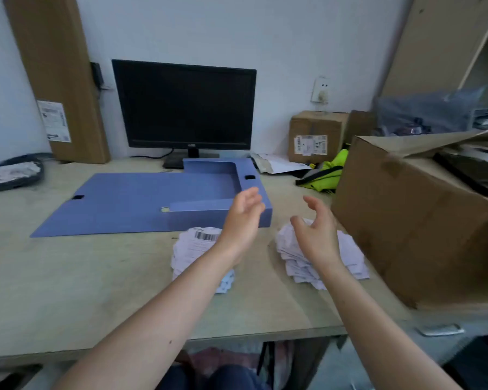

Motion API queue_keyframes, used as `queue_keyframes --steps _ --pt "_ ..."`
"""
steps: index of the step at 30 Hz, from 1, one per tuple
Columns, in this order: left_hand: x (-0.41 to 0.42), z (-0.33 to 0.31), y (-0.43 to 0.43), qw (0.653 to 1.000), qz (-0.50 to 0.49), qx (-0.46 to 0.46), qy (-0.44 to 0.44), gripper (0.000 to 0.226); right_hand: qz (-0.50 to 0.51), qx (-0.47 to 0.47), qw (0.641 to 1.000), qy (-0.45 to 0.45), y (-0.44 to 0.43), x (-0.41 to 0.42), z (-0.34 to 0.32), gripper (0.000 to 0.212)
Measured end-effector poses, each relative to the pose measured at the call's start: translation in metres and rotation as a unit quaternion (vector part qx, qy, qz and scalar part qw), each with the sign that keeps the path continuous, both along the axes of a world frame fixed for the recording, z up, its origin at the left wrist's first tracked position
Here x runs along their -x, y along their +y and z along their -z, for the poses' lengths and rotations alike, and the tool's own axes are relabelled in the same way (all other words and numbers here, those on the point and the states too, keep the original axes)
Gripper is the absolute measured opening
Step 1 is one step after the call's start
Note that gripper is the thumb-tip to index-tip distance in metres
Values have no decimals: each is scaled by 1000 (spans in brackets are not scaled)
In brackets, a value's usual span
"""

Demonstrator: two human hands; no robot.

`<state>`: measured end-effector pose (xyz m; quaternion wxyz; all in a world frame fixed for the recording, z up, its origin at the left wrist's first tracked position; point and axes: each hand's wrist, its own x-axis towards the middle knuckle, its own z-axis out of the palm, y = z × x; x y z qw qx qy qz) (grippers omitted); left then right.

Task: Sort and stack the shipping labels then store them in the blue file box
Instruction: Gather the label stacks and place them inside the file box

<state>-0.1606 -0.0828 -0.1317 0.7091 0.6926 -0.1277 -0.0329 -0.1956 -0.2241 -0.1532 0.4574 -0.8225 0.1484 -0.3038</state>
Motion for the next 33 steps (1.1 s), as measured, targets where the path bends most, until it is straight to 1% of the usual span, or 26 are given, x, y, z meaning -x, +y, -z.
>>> queue_keyframes --steps 2,4,6,8,12,15,19,21,24,28,30,33 --pt "5 14 -21 996 54 -69 13 41 37 40 999 0 -15 16 8 49" --pt "9 27 -37 990 75 -121 12 46 65 65 996 15 -30 31 15 48" --pt "14 38 -49 983 68 -167 -9 53 83 82 993 34 -44 44 22 49" --pt "19 45 -55 980 55 -186 -32 59 89 84 991 52 -51 51 31 50" --pt "30 60 -63 973 16 -215 -79 57 82 60 992 71 -54 57 46 51" --pt "34 70 -63 971 -24 -218 -90 47 93 61 991 80 -52 57 49 56" --pt "37 74 -59 969 -50 -213 -112 38 102 84 987 89 -52 58 49 56" --pt "36 76 -58 964 -54 -232 -119 41 95 89 988 84 -52 60 49 56" --pt "35 79 -60 954 -48 -264 -136 46 70 70 993 71 -52 64 49 56" --pt "36 79 -59 948 -34 -279 -147 53 40 45 996 59 -51 67 48 55" --pt "37 77 -57 956 -20 -260 -134 56 18 42 997 55 -51 67 49 58" --pt "38 75 -53 973 3 -204 -110 62 -12 55 997 60 -51 67 51 62"
